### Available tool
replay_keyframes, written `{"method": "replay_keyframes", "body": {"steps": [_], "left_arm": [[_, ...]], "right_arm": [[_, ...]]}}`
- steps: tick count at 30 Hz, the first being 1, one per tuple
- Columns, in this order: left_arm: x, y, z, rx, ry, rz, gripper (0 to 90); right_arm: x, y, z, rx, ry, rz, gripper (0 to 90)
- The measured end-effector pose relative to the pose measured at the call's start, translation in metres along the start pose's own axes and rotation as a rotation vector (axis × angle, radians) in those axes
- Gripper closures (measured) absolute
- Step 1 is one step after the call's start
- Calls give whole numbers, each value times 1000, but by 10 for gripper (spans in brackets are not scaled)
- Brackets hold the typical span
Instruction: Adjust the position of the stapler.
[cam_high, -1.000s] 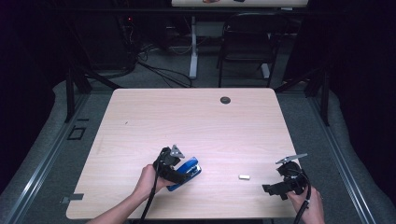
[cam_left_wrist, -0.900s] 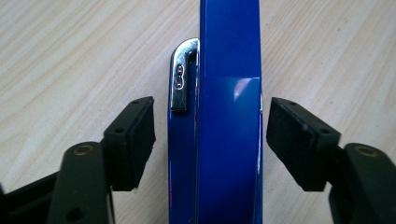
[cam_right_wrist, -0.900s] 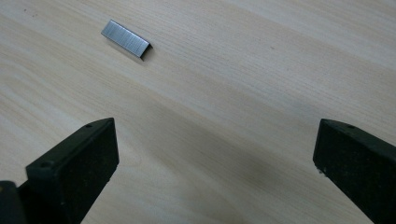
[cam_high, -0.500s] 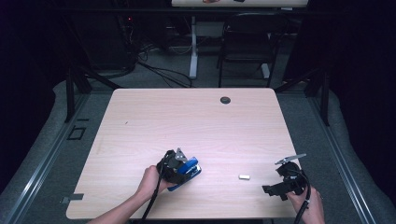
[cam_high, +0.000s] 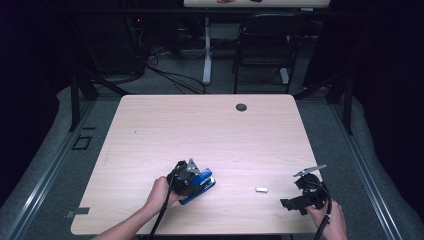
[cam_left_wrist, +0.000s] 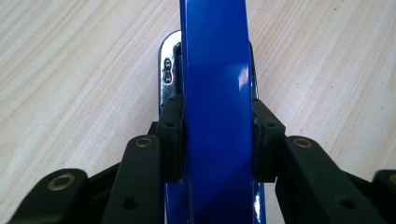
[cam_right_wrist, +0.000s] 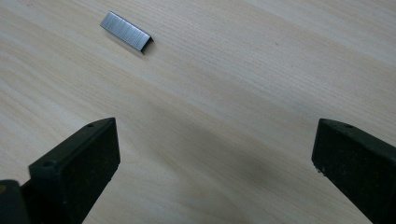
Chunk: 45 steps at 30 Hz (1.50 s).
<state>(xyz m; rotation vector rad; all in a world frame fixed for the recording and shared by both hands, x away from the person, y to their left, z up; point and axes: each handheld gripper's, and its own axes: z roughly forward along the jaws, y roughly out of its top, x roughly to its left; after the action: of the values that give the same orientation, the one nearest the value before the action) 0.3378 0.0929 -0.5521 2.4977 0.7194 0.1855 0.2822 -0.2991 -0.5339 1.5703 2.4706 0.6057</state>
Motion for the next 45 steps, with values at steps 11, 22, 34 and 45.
{"method": "replay_keyframes", "body": {"steps": [11,22,34,45], "left_arm": [[3,-1,0,-17,-64,46,645],[4,3,5,-37,-126,117,651],[-7,11,11,-50,-182,241,659],[-13,17,17,-67,-252,319,657]], "right_arm": [[1,0,0,3,-7,-2,7],[2,1,1,18,-10,-11,8],[2,1,2,25,-8,-13,12],[3,1,3,28,-10,-14,14]]}}
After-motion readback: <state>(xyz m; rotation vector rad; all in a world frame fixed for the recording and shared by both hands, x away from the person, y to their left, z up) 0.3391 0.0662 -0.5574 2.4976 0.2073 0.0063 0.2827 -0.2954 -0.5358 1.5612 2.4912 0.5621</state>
